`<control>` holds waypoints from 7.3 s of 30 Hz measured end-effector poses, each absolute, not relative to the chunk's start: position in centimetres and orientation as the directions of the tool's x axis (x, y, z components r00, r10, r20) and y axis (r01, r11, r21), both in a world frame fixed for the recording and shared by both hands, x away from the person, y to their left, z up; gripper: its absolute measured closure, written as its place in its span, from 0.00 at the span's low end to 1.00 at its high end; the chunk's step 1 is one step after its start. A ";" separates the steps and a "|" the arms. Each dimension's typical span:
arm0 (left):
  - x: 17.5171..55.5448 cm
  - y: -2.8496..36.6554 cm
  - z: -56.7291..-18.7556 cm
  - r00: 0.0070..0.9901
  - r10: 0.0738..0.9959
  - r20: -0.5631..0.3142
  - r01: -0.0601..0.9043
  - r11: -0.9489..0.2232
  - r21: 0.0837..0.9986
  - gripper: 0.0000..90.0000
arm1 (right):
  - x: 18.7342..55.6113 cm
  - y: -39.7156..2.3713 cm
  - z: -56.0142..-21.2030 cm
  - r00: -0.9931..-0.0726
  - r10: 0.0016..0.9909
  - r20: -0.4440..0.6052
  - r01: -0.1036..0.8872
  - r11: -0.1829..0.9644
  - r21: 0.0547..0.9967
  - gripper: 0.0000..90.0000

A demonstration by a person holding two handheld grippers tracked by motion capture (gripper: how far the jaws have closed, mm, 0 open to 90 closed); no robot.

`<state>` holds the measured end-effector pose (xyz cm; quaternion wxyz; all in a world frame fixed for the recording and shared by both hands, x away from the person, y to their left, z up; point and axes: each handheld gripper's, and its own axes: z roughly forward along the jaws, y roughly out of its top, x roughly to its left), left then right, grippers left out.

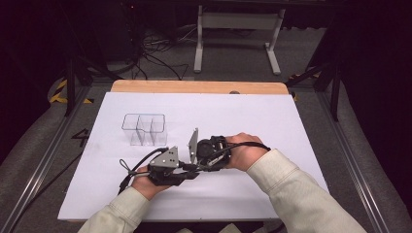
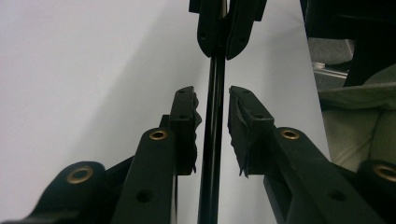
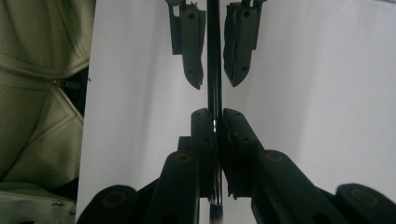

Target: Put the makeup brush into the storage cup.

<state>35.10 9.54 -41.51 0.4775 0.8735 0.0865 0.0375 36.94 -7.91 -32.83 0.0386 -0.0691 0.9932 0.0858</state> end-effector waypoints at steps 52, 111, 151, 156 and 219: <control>35.7 10.6 -41.3 0.971 0.238 0.006 0.121 -0.514 0.849 0.92 | 38.3 -12.7 -31.1 -0.985 0.154 -0.083 0.082 0.825 0.559 0.36; 39.1 18.5 -36.8 0.838 0.540 -0.076 0.143 -0.085 0.986 0.92 | 35.4 -25.4 -38.4 -0.865 0.491 0.102 0.312 0.366 0.877 0.20; 43.1 19.4 -38.4 0.647 0.753 -0.122 0.174 0.009 0.985 0.92 | 34.9 -25.4 -39.8 -0.869 0.478 0.129 0.322 0.348 0.880 0.20; 43.9 19.3 -39.1 0.624 0.770 -0.131 0.185 0.017 0.983 0.92 | 34.8 -25.4 -39.8 -0.870 0.477 0.126 0.320 0.351 0.880 0.20; 45.2 18.9 -40.9 0.506 0.862 -0.034 0.180 -0.066 0.981 0.91 | 34.0 -24.3 -39.7 -0.925 0.368 0.096 0.238 0.363 0.901 0.19</control>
